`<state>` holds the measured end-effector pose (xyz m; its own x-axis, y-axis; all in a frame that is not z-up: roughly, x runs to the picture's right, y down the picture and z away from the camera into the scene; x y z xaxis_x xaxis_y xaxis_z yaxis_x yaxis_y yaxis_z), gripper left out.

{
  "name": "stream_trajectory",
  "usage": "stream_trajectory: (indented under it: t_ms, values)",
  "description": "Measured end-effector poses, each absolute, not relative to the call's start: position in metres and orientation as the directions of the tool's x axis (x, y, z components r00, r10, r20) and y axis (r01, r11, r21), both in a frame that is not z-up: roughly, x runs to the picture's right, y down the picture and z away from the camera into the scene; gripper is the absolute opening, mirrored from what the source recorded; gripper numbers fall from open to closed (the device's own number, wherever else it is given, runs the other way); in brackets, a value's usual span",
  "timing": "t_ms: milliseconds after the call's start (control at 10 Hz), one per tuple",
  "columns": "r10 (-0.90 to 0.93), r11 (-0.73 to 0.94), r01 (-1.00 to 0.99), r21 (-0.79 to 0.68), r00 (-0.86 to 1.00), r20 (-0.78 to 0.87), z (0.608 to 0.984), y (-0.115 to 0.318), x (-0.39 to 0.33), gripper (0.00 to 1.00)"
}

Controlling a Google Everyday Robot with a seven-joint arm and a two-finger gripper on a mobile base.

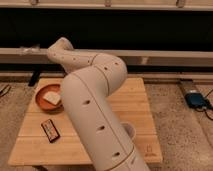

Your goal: Stand the bottle upright

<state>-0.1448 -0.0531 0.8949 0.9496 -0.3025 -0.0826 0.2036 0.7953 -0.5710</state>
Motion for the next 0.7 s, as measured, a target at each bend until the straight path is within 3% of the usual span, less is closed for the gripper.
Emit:
stream_trajectory:
  t_ms: [700]
  values:
    - [-0.094, 0.825, 0.103, -0.556, 0.995, 0.045, 0.877, -0.069, -0.13, 0.0]
